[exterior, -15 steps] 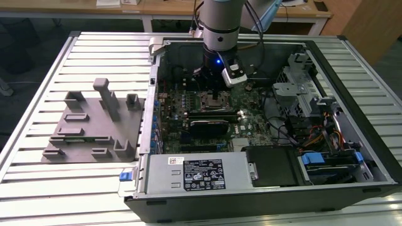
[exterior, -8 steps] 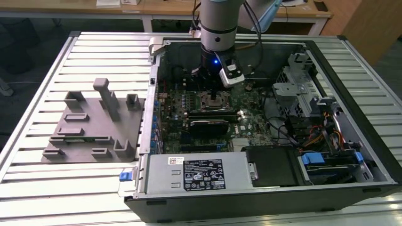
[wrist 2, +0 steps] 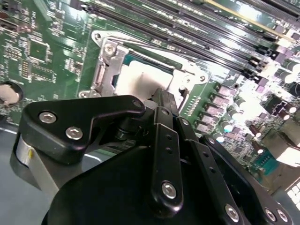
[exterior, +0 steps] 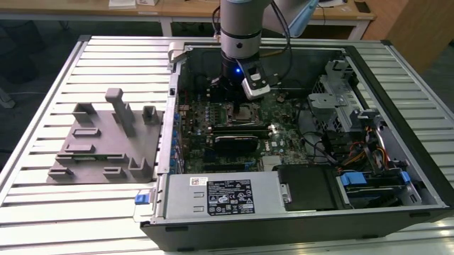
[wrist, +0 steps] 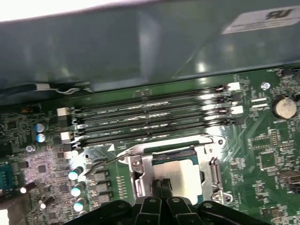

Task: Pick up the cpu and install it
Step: 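Close the cpu cover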

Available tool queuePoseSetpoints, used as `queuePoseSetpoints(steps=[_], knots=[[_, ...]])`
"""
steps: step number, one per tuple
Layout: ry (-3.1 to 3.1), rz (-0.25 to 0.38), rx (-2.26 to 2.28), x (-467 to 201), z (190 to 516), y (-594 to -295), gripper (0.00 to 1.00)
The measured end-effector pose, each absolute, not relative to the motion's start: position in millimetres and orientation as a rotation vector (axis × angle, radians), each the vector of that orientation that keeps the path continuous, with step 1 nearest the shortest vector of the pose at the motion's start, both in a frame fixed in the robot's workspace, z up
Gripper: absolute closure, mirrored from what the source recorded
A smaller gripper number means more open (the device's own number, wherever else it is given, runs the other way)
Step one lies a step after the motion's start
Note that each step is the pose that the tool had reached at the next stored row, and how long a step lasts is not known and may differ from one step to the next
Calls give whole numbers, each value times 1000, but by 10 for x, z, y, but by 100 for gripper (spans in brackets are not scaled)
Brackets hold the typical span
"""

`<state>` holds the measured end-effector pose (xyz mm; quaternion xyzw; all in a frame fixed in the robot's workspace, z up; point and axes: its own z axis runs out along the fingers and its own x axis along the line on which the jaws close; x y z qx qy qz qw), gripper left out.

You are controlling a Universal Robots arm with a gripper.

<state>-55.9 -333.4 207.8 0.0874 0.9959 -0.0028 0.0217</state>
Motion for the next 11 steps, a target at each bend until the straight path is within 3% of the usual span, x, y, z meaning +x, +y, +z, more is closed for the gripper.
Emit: queuePoseSetpoints(steps=[11], knots=[[3088,-7,244,-675,2043,-3334,89]])
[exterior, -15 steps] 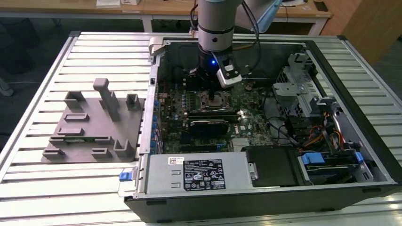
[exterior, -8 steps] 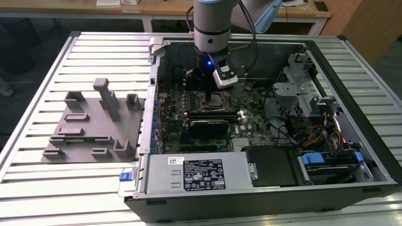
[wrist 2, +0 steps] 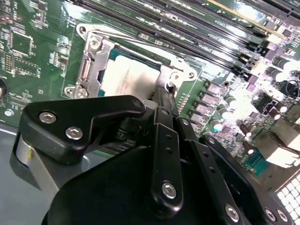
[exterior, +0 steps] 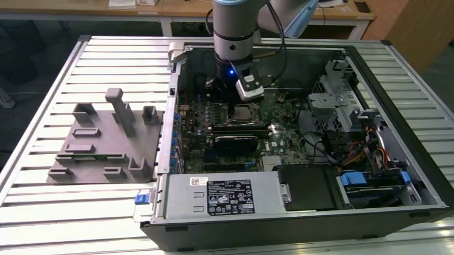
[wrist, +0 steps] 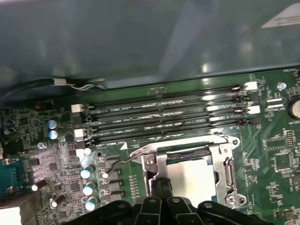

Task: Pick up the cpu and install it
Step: 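Close the cpu cover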

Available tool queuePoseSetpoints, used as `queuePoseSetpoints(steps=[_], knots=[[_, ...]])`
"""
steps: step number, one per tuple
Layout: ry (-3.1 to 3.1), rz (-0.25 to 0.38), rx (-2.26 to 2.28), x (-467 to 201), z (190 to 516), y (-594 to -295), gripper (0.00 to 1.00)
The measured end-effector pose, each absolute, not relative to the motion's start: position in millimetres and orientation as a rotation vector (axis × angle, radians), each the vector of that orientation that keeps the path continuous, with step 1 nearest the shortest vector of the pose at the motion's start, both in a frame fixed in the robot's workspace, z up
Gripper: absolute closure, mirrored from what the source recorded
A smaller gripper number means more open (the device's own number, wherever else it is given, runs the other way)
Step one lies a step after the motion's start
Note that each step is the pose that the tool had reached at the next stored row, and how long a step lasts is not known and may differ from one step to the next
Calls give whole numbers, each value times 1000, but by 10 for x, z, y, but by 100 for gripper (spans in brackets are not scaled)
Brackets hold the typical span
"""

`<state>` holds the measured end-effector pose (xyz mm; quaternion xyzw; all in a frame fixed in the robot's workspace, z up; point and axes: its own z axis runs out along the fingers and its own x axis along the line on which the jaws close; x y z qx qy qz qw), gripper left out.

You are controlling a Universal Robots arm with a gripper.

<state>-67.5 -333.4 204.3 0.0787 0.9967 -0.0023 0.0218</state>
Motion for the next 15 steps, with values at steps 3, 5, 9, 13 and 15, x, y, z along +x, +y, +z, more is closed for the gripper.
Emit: queuePoseSetpoints(steps=[3,5,9,13,15], knots=[[3089,-7,240,-682,2037,-3334,89],[3089,-7,237,-682,2033,-3335,89],[3089,-7,232,-680,2023,-3334,89],[3089,-7,230,-681,2022,-3334,89],[3089,-6,230,-693,2019,-3334,89]])
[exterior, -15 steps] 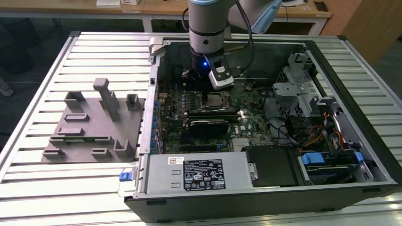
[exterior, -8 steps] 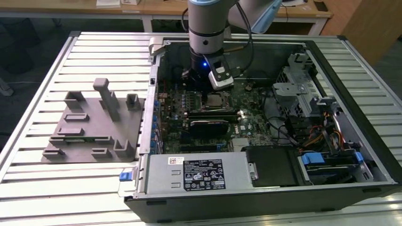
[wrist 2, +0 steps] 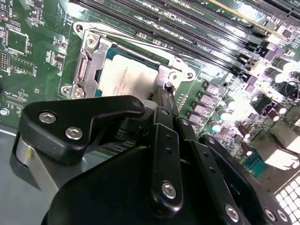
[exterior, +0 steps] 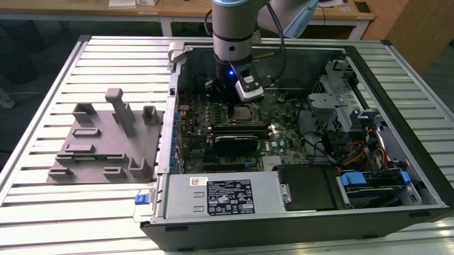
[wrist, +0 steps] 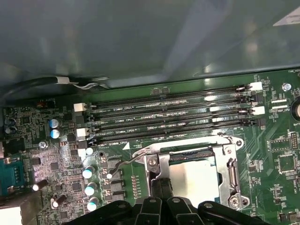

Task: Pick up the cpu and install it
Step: 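Close the cpu cover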

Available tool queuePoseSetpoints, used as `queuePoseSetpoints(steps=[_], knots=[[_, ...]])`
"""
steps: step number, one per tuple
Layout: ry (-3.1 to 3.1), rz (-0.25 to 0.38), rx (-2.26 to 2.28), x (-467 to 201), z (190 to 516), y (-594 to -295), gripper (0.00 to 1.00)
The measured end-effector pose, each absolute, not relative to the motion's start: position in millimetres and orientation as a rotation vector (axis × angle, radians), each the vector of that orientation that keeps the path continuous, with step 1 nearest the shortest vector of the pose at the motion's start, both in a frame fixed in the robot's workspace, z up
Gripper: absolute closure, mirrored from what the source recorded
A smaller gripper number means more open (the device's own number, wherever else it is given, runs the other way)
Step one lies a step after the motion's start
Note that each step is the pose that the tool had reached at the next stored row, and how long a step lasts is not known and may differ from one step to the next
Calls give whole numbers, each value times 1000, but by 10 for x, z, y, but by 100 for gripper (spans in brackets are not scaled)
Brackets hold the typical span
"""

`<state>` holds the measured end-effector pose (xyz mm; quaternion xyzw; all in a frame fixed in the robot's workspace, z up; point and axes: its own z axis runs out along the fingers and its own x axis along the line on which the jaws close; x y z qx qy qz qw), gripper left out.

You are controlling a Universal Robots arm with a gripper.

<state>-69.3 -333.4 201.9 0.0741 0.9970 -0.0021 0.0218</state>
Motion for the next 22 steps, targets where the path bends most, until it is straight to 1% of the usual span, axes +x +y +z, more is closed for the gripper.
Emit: queuePoseSetpoints(steps=[22], knots=[[3092,-3,220,-607,2015,-3332,89]])
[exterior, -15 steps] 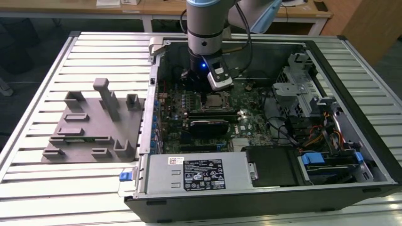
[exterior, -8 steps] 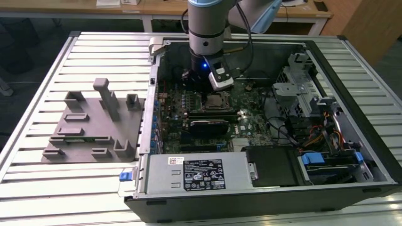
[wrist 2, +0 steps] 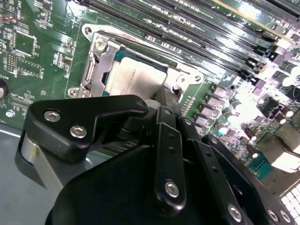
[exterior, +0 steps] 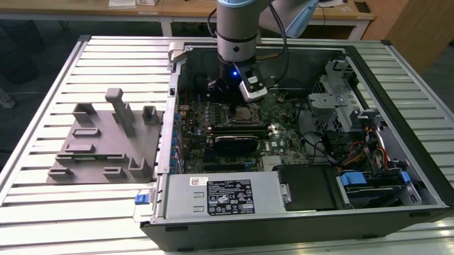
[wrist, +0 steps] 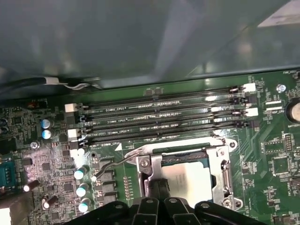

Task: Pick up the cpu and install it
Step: 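Close the cpu cover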

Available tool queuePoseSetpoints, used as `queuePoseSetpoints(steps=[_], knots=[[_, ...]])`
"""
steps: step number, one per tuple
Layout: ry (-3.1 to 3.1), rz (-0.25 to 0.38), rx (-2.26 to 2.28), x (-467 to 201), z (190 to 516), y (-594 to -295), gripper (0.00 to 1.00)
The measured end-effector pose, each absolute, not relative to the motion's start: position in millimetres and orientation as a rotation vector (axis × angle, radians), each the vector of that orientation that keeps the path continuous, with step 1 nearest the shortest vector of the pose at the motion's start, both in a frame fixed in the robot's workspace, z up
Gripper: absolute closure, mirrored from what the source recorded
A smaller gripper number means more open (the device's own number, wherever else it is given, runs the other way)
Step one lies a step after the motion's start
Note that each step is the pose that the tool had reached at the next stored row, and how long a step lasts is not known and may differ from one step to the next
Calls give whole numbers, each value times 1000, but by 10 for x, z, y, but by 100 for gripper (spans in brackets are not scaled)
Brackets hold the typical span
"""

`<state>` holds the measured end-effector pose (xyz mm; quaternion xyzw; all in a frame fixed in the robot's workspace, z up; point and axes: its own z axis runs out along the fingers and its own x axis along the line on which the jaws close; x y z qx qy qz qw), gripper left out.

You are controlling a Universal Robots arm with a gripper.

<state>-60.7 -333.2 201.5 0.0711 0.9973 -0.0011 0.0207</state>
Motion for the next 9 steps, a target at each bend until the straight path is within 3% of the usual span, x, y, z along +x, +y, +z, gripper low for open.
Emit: queuePoseSetpoints(steps=[9], knots=[[3094,-7,221,-624,2080,-3334,89]])
